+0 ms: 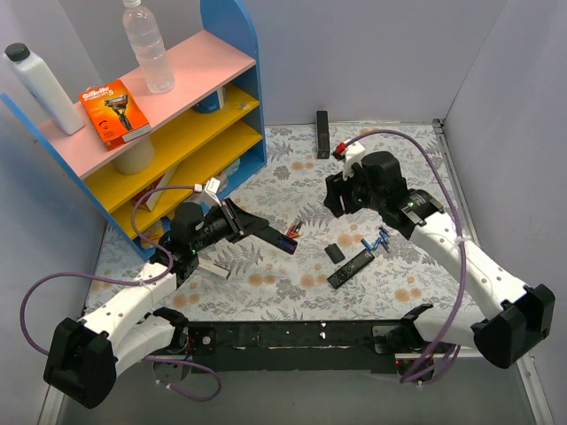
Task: Load the batteries into the remote control
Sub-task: Load the battery into the remote control, then pick up the battery from the center of the board.
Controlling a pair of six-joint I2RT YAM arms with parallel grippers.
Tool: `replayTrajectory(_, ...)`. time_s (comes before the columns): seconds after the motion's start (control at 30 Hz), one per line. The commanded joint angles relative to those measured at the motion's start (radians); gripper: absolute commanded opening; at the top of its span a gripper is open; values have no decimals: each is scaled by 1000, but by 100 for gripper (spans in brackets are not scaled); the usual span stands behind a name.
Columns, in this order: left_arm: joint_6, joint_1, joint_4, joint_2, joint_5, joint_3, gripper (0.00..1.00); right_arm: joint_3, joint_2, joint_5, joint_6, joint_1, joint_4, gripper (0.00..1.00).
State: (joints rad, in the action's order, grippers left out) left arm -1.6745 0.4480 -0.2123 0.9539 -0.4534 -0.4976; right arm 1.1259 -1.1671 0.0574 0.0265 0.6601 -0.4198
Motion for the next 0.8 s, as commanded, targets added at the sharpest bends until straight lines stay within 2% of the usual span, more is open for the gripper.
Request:
replayTrajectory(0.0,36,4,-1,-4,-2,1,0,9,-72,-47,-17,-163,-93,64)
replayTrajectory(0.3,44,3,-12,16,-21,-2,0,60,-318,-54,-23,-329,-66,64)
replayTrajectory(0.43,44,3,-19,25,-33,-2,0,109,-446,-53,-54,-344,-62,61)
replayTrajectory(0.77,53,3,-16,31,-42,-4,0,250,-647,-39,-53,-358,-43,59)
